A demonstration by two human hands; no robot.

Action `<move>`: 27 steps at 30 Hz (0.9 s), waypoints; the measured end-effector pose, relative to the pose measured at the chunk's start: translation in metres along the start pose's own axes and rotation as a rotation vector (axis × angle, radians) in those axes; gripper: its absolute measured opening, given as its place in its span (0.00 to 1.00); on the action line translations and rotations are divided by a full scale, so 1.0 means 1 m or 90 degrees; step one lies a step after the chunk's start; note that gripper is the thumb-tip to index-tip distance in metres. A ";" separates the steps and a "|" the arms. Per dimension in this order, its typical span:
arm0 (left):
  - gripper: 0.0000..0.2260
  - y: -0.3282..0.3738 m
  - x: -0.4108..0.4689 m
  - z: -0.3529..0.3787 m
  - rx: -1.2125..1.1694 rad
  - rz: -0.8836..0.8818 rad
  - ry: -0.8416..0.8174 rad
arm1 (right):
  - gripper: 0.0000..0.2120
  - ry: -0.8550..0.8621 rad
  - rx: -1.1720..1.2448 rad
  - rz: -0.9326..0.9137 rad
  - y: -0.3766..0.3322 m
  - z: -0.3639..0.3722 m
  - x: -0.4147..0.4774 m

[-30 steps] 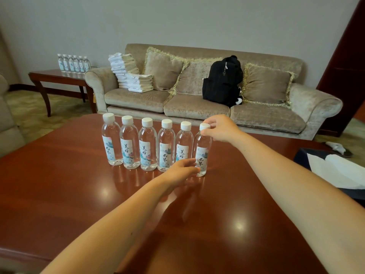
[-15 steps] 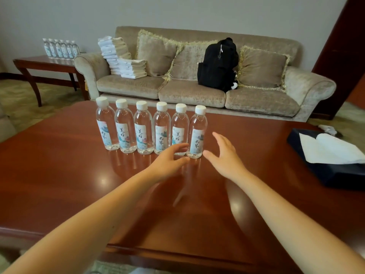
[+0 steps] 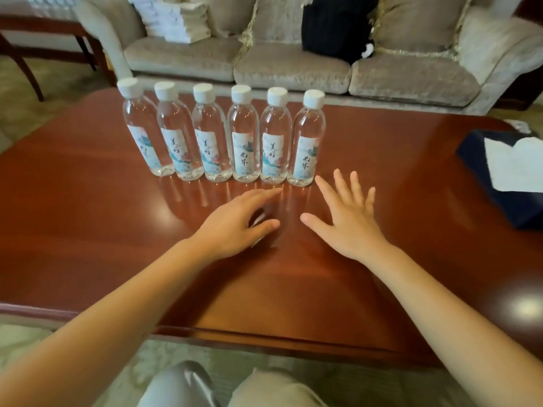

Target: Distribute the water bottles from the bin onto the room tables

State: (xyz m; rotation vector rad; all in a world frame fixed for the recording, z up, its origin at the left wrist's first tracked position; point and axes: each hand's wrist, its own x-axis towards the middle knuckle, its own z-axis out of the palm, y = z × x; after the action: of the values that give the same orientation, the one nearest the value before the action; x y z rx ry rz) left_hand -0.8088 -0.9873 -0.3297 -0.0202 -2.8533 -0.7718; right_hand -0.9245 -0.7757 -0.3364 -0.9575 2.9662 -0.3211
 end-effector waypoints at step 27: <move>0.42 0.303 -0.041 -0.328 0.153 -0.050 -0.365 | 0.39 -0.162 0.056 0.205 -0.104 -0.422 -0.189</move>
State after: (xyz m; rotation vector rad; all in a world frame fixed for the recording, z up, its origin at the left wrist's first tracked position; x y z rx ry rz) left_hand -0.6924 -0.8883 0.0917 -0.1141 -3.4925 -0.4855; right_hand -0.7401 -0.6681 0.0867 -0.4606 2.7808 -0.2943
